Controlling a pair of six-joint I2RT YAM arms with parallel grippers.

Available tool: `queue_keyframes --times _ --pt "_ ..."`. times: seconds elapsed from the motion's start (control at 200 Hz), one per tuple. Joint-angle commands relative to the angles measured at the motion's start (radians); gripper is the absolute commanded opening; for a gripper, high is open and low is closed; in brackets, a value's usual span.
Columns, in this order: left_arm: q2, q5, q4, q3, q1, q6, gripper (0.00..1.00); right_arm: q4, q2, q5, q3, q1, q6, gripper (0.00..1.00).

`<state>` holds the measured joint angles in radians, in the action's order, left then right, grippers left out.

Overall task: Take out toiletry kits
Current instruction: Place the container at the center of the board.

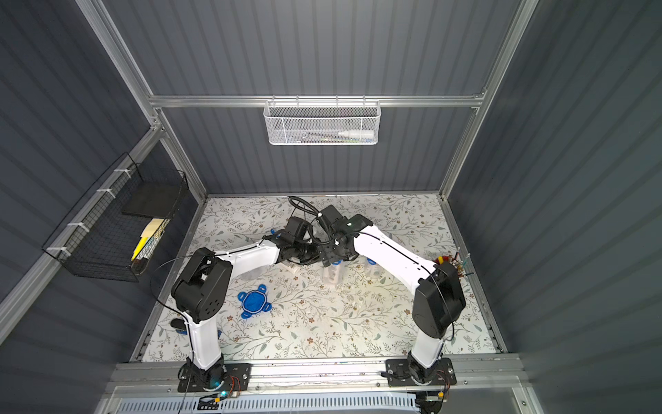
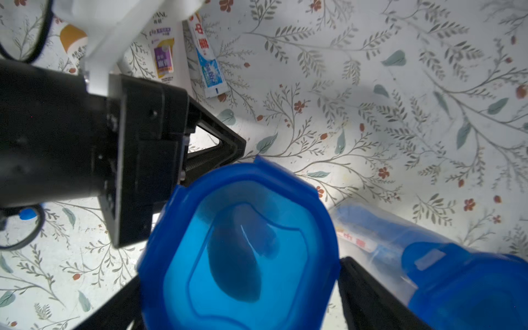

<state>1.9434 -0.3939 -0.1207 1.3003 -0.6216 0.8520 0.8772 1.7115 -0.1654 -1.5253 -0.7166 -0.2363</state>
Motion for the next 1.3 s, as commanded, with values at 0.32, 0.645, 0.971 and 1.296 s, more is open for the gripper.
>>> queue_keyframes --times 0.32,0.645,0.971,1.296 --pt "-0.052 0.093 -0.093 0.028 0.073 -0.039 0.18 -0.256 0.042 -0.198 0.046 -0.03 0.087 0.9" --pt "-0.103 0.123 -0.141 0.046 0.127 -0.062 0.18 -0.26 0.101 -0.199 0.036 -0.039 0.068 0.99" --pt "-0.131 0.134 -0.203 0.144 0.128 -0.096 0.26 -0.269 -0.013 -0.097 0.087 -0.037 0.005 0.99" --pt "-0.168 0.154 -0.255 0.236 0.128 -0.111 0.29 -0.261 -0.115 0.036 0.145 -0.034 -0.069 0.99"
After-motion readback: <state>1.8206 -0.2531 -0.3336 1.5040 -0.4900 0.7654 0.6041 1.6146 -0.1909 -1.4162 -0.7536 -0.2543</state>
